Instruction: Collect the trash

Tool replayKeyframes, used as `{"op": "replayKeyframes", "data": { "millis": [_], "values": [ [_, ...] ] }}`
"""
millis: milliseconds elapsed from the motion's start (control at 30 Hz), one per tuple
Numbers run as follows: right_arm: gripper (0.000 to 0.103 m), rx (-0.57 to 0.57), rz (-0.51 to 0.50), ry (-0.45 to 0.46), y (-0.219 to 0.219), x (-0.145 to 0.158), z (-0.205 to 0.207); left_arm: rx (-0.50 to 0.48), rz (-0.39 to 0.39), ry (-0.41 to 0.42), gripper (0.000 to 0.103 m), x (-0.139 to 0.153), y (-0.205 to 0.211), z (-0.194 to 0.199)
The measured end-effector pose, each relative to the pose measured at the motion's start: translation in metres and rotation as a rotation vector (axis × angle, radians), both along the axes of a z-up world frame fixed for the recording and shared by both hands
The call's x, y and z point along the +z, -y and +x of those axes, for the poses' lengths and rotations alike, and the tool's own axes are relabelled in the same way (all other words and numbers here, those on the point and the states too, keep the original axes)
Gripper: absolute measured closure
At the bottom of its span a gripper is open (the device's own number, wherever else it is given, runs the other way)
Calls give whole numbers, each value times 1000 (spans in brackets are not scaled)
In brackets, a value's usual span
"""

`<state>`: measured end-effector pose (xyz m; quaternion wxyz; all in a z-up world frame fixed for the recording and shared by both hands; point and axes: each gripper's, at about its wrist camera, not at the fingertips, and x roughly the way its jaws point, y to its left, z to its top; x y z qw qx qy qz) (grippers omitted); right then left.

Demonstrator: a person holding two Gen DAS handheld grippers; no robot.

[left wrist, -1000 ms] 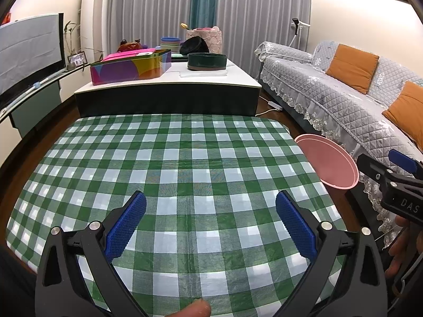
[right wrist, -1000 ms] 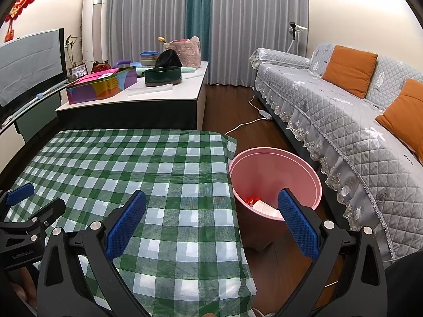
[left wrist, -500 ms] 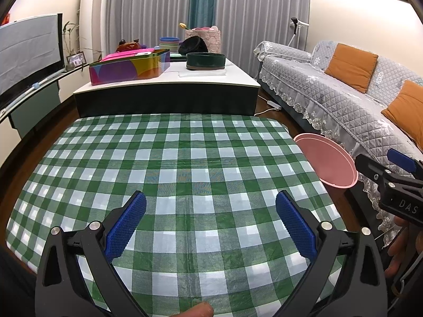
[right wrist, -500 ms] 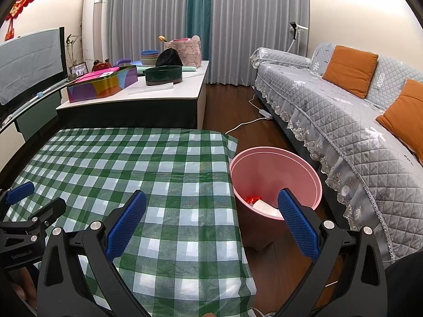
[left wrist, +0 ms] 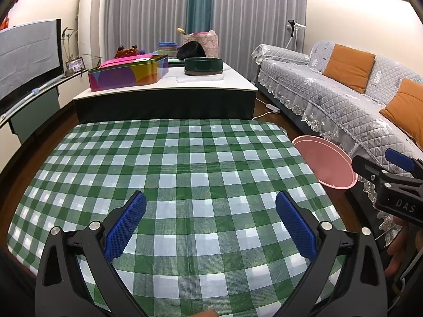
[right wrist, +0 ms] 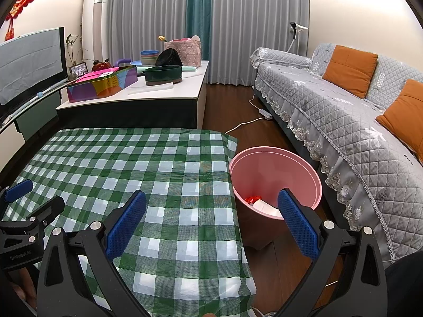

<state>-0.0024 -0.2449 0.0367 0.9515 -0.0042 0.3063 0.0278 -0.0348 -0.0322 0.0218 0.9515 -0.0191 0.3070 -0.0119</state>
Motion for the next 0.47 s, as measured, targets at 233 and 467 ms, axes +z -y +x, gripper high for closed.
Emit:
{"op": "replayKeyframes", "data": {
  "millis": [233, 467],
  "values": [
    [5, 0, 0, 0, 0, 0, 0, -2, 0, 4, 8, 0, 0, -2],
    [5, 0, 0, 0, 0, 0, 0, 11, 1, -11, 8, -2, -1, -1]
  ]
}}
